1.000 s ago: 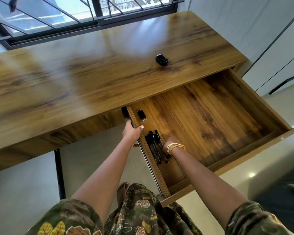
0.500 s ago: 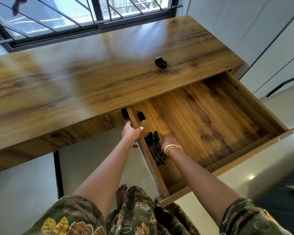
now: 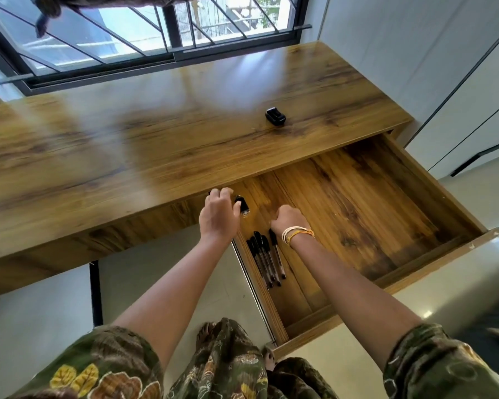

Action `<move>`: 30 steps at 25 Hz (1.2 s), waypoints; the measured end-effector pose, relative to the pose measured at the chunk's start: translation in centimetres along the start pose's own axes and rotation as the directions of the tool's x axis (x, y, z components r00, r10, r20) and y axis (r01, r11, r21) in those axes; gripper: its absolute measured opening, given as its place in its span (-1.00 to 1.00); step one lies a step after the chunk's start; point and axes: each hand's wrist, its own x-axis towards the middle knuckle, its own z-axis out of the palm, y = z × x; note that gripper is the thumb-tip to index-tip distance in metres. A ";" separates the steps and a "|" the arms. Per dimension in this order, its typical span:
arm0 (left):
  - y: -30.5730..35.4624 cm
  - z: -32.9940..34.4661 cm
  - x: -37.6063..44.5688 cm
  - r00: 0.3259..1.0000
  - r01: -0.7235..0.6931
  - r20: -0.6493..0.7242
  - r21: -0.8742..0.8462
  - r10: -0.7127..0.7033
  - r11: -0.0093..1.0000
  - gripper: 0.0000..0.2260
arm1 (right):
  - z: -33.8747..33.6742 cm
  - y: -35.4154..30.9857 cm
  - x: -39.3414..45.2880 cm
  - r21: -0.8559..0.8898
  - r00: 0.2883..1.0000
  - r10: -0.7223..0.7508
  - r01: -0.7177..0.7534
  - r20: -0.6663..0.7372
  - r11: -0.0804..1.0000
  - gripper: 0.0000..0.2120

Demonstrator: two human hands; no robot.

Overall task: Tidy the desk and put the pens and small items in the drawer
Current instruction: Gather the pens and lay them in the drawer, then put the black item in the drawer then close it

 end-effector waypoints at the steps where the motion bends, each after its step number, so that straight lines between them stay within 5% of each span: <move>1: 0.2 -0.4 1.1 0.999 -0.046 -0.025 -0.002 0.046 0.999 -0.68 | -0.6 -0.8 0.6 0.014 0.999 -0.019 0.020 -0.042 1.000 -0.85; 5: 0.6 -1.4 6.9 0.987 -0.155 -0.034 0.015 0.155 0.988 -0.71 | -3.1 -4.3 3.4 0.071 0.982 -0.042 0.056 -0.182 0.996 -0.84; 13: -0.6 -0.6 18.3 0.987 -0.153 0.047 0.001 0.153 0.988 -0.69 | -5.5 -10.9 11.4 0.163 0.947 0.017 0.037 -0.321 0.986 -0.85; 21: -1.2 4.4 23.3 0.970 -0.095 0.225 0.005 0.092 0.995 -0.62 | -6.6 -10.9 18.4 0.221 0.862 0.130 -0.022 -0.490 0.975 -0.86; 25: -2.2 6.0 22.7 0.974 -0.162 0.175 0.078 0.147 0.984 -0.53 | -7.0 -10.8 21.6 0.333 0.801 0.245 -0.060 -0.546 0.941 -0.57; 28: -2.0 6.3 23.7 0.978 -0.151 0.160 0.087 0.136 0.985 -0.55 | -8.0 -10.6 24.2 0.242 0.868 0.254 -0.161 -0.427 0.957 -0.22; 30: -1.6 6.4 24.2 0.979 -0.148 0.157 0.098 0.132 0.984 -0.56 | -9.0 -10.5 25.4 0.202 0.902 0.264 -0.205 -0.341 0.958 -0.17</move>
